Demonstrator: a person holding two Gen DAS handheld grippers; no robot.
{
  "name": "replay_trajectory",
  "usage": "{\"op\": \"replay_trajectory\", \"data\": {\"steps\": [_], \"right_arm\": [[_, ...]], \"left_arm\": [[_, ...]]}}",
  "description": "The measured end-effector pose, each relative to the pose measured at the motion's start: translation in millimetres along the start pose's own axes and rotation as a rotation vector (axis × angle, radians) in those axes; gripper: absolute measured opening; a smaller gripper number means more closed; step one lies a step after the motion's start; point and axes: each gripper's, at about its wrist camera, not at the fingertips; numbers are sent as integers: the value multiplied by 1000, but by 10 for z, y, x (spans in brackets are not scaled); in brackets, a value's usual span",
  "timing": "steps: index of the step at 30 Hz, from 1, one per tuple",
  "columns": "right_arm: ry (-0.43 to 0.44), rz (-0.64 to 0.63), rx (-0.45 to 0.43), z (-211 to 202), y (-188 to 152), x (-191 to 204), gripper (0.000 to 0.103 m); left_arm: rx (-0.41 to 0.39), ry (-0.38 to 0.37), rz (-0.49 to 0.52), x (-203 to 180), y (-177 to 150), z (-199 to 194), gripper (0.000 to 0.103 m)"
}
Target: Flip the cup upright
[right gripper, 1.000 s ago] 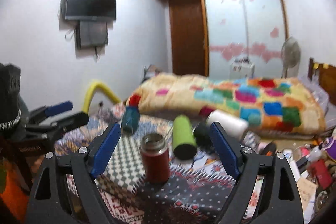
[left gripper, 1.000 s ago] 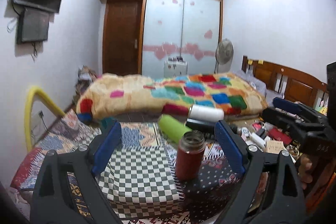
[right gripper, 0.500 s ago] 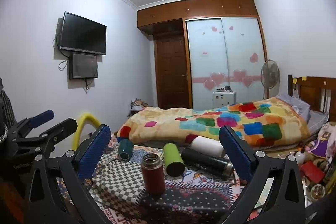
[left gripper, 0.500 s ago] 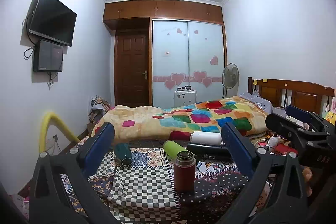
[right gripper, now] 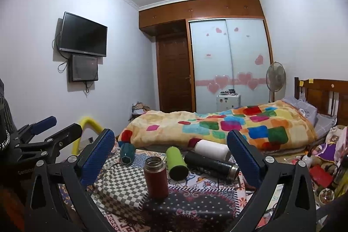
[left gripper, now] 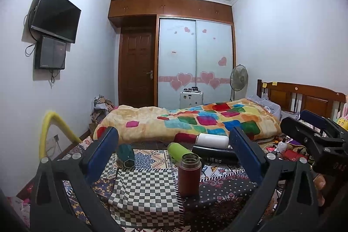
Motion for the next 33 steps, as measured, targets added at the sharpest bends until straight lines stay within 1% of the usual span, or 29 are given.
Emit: {"op": "replay_trajectory", "data": {"steps": [26, 33], "right_arm": [[-16, 0, -5, -38, 42, -47, 103], [-15, 7, -9, -42, 53, -44, 103]], "left_arm": [[4, -18, -12, -1, 17, 0, 103], [-6, -21, -18, -17, 9, 12, 103]]}}
Point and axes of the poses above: each gripper's, at about its wrist camera, not at the fingertips, and z roughly the way its jaws point, x to its left, y to its top, and after that the axes turned 4 degrees about -x, right-handed
